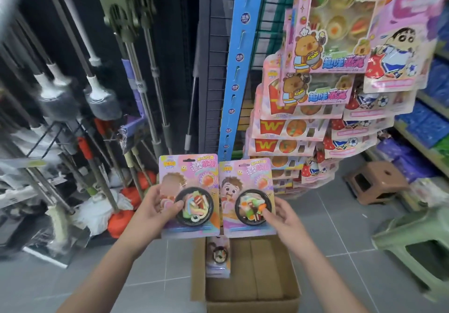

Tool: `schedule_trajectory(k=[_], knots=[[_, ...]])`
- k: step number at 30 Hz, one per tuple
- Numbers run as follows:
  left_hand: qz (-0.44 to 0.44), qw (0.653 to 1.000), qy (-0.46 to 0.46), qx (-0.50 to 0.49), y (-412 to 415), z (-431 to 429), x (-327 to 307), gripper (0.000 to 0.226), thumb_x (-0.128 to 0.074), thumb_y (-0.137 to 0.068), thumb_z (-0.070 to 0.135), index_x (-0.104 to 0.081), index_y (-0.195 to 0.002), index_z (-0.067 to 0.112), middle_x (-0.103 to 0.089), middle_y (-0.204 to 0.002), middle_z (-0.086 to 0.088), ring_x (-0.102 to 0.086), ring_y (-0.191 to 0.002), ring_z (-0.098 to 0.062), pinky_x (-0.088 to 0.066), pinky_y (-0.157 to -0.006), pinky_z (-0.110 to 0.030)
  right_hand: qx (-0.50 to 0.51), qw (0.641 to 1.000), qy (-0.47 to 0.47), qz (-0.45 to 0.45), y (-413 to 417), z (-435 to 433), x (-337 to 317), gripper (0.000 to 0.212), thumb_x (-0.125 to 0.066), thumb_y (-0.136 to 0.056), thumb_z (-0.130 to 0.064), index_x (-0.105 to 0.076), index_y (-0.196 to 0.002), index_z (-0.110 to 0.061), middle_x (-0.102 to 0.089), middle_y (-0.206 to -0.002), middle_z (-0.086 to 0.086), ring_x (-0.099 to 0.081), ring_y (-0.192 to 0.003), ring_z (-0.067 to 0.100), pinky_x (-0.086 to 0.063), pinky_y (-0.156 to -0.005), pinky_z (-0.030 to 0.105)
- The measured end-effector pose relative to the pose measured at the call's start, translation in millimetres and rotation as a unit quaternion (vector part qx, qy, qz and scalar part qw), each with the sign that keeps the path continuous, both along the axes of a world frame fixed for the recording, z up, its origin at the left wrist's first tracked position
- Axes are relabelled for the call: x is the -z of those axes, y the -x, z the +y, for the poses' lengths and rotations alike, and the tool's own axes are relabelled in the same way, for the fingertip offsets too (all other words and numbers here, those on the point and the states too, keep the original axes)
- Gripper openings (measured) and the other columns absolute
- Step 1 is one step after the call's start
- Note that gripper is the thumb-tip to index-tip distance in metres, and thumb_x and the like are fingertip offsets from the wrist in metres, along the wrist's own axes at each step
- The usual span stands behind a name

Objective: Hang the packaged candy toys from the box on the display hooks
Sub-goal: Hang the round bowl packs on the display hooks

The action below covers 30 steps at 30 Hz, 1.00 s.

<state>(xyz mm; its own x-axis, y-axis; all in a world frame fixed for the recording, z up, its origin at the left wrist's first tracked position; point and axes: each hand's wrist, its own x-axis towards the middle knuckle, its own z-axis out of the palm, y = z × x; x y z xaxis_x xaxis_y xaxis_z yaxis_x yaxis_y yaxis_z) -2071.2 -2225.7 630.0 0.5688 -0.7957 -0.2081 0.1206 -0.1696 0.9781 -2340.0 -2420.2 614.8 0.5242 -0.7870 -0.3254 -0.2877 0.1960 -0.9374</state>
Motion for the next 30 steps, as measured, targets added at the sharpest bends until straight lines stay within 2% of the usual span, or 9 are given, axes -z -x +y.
schedule_trajectory(k=[3,7,11,15,18,20,25,28,30], knots=[[0.014,1.000,0.003,-0.002,-13,1,0,0.039,-0.071,-0.094,0.008,-0.055,-0.127,0.020,-0.076,-0.118,0.004,-0.072,-0.110,-0.017,-0.060,-0.085,-0.022,-0.005,1.000,-0.010,0.014,-22,3,8,0.053,-0.075,-0.086,-0.038,-0.055,-0.134,-0.030,-0.069,-0.125,-0.009,-0.063,-0.117,0.006,-0.051,-0.099,0.029],[0.020,1.000,-0.003,-0.001,-29,0,7,0.040,-0.072,-0.092,0.008,-0.056,-0.126,0.022,-0.076,-0.118,0.005,-0.072,-0.110,-0.014,-0.060,-0.085,-0.022,-0.014,0.999,-0.019,0.022,-54,-5,27,0.041,-0.068,-0.096,-0.032,-0.055,-0.134,-0.036,-0.067,-0.129,-0.010,-0.060,-0.122,0.008,-0.049,-0.106,0.037],[0.032,0.999,-0.010,-0.018,-38,0,9,0.041,-0.073,-0.092,0.009,-0.055,-0.127,0.021,-0.076,-0.119,-0.002,-0.074,-0.108,-0.014,-0.060,-0.081,-0.021,-0.015,0.999,-0.042,0.010,-84,-14,36,0.033,-0.064,-0.099,-0.032,-0.058,-0.130,-0.038,-0.068,-0.125,-0.015,-0.061,-0.119,0.005,-0.050,-0.100,0.031],[0.035,0.999,-0.022,-0.027,-43,-8,11,0.040,-0.072,-0.092,0.007,-0.056,-0.126,0.019,-0.076,-0.116,-0.002,-0.074,-0.107,-0.016,-0.061,-0.082,-0.024,0.003,0.997,-0.080,0.008,-106,-34,53,0.046,-0.063,-0.099,-0.038,-0.055,-0.143,-0.030,-0.066,-0.132,-0.010,-0.058,-0.125,0.010,-0.047,-0.097,0.030],[0.037,0.999,-0.023,-0.033,-44,-19,14,0.048,-0.076,-0.088,0.014,-0.054,-0.130,0.020,-0.075,-0.119,0.000,-0.073,-0.111,-0.017,-0.062,-0.086,-0.031,0.011,0.996,-0.086,0.024,-115,-47,66,0.044,-0.062,-0.100,-0.037,-0.054,-0.143,-0.033,-0.064,-0.135,-0.009,-0.055,-0.129,0.013,-0.046,-0.105,0.036],[0.040,0.998,-0.027,-0.033,-43,-26,17,0.048,-0.077,-0.087,0.015,-0.055,-0.130,0.022,-0.075,-0.120,0.000,-0.073,-0.111,-0.017,-0.060,-0.088,-0.034,0.026,0.995,-0.087,0.031,-118,-51,72,0.043,-0.060,-0.102,-0.031,-0.053,-0.144,-0.030,-0.062,-0.132,-0.008,-0.054,-0.126,0.013,-0.045,-0.103,0.035],[0.052,0.997,-0.033,-0.040,-38,-41,31,0.054,-0.087,-0.081,0.023,-0.058,-0.127,0.017,-0.075,-0.118,-0.008,-0.071,-0.109,-0.018,-0.060,-0.084,-0.028,0.032,0.995,-0.082,0.040,-120,-63,84,0.050,-0.058,-0.103,-0.026,-0.045,-0.151,-0.026,-0.058,-0.138,-0.007,-0.052,-0.130,0.013,-0.045,-0.110,0.038],[0.059,0.996,-0.036,-0.048,-36,-49,39,0.051,-0.083,-0.080,0.020,-0.060,-0.125,0.017,-0.075,-0.115,-0.007,-0.071,-0.106,-0.016,-0.059,-0.082,-0.024,0.024,0.996,-0.069,0.043,-123,-69,92,0.050,-0.058,-0.103,-0.026,-0.045,-0.151,-0.029,-0.060,-0.137,-0.009,-0.055,-0.126,0.010,-0.047,-0.099,0.027],[0.057,0.997,-0.041,-0.045,-36,-54,43,0.051,-0.087,-0.080,0.021,-0.061,-0.123,0.021,-0.075,-0.116,-0.006,-0.071,-0.109,-0.017,-0.060,-0.084,-0.025,0.022,0.997,-0.050,0.047,-126,-71,97,0.048,-0.058,-0.103,-0.028,-0.047,-0.150,-0.030,-0.061,-0.137,-0.010,-0.056,-0.128,0.011,-0.045,-0.098,0.027]])
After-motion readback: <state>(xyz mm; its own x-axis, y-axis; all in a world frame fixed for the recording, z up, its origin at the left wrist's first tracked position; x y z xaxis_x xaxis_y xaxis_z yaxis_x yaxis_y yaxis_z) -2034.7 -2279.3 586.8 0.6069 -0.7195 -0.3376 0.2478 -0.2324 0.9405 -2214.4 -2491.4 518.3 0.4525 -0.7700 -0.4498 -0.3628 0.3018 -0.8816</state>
